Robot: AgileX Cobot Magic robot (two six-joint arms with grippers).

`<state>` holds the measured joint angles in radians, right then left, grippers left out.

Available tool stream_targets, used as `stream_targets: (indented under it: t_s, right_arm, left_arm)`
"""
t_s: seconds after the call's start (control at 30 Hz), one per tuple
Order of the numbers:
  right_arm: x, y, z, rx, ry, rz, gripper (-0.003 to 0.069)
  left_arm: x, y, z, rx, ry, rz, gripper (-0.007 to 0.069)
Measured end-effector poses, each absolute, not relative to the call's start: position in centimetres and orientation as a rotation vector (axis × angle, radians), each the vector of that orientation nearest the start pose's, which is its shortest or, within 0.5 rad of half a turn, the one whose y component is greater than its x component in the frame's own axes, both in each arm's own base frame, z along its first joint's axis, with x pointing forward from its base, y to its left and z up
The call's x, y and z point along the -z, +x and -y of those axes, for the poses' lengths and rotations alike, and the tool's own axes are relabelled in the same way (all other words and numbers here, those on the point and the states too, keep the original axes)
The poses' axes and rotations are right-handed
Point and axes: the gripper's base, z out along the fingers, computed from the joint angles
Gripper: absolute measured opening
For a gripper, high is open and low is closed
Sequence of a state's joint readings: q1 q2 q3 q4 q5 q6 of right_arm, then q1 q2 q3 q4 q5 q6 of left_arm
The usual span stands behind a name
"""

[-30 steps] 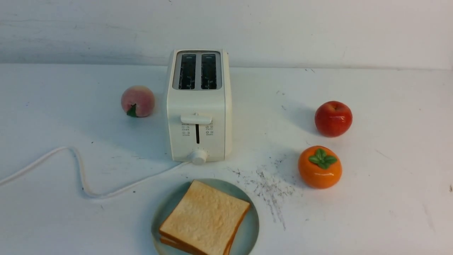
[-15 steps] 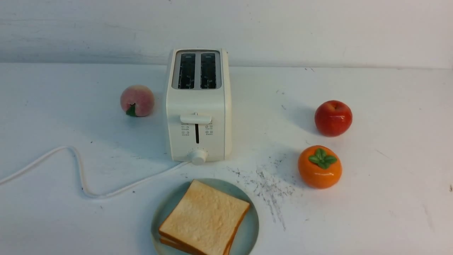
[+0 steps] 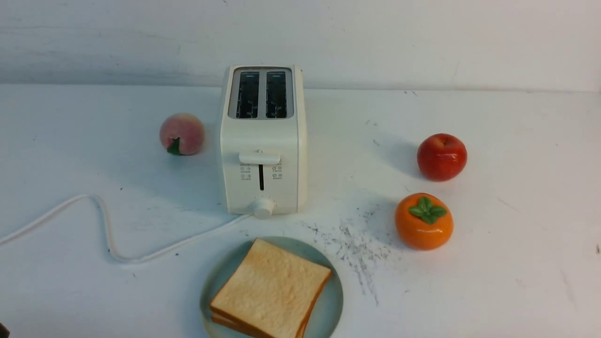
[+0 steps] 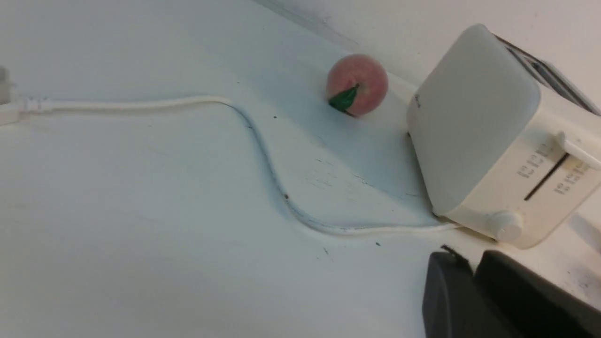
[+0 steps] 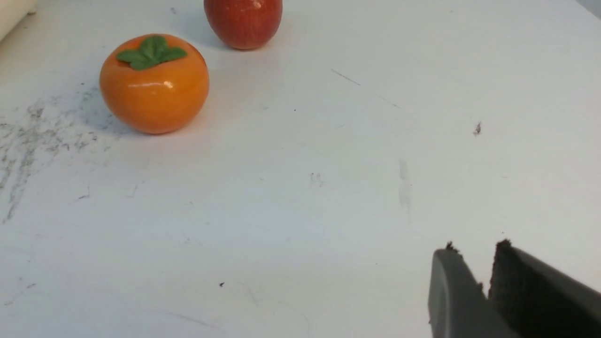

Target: Take toasted bread from bread machine on white table place on plate.

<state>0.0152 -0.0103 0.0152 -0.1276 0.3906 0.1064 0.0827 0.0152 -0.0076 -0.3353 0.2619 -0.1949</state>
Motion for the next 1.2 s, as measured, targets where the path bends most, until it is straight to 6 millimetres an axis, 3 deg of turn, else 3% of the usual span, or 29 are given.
stream_targets:
  t_s: [0.13,0.3,0.43,1.2]
  right_arm:
    - [-17.4,5.2,0.4,0.043,0.008,-1.876,0.0141]
    - [-17.4,5.2,0.4,0.043,0.008,-1.876,0.015]
    - [-17.4,5.2,0.4,0.043,0.008,-1.876,0.0155]
    - [-17.4,5.2,0.4,0.043,0.008,-1.876,0.0181]
  left_arm:
    - [-18.3,5.6,0.3,0.368,-0.44,-1.707,0.0077]
    - [-17.5,5.4,0.5,0.317,-0.288,-1.815,0.0085]
    - [-16.9,5.2,0.5,0.337,-0.298,-1.877,0.0091]
    - [-16.8,5.2,0.4,0.33,-0.316,-1.882,0.011]
